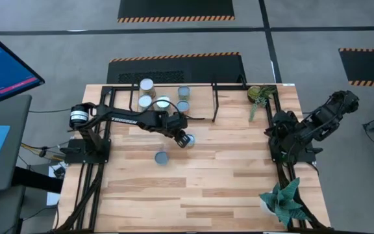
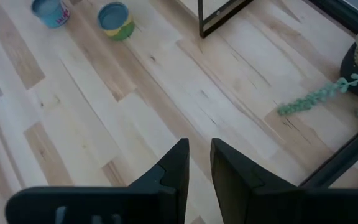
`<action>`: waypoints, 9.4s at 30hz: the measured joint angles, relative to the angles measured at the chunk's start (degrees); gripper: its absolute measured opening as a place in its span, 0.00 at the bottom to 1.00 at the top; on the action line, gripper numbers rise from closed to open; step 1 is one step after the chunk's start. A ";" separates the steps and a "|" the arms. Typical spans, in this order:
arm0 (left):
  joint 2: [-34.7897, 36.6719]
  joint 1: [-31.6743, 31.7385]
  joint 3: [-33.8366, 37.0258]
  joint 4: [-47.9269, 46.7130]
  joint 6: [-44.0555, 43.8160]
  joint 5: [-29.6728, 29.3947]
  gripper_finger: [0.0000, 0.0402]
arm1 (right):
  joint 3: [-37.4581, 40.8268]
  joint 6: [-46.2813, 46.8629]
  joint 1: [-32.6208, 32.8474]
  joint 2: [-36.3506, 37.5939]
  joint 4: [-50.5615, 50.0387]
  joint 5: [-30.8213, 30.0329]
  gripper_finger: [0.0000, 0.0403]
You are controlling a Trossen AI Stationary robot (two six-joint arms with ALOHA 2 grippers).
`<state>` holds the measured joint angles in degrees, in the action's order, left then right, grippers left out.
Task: Pick and place cans onto a shelf
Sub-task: Put the canned mushrooms on the shelf, then put the canned salmon on the shelf
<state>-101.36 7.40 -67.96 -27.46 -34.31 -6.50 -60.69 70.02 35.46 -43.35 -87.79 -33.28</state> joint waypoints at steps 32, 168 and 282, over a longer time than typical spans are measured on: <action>-6.60 -6.30 -0.72 2.25 -5.00 -13.08 0.30 | -0.02 -1.49 0.00 0.42 -1.43 0.48 0.23; -29.19 16.44 -64.39 -27.05 57.10 -5.60 0.35 | -0.04 -1.05 0.02 0.28 0.00 2.03 0.23; -30.27 8.65 -56.39 -26.59 51.17 -0.23 0.00 | -0.02 -1.53 0.02 0.26 -0.50 3.48 0.23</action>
<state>-131.63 16.05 -124.35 -54.06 16.86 -6.73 -60.71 68.49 35.48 -43.09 -88.29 -29.80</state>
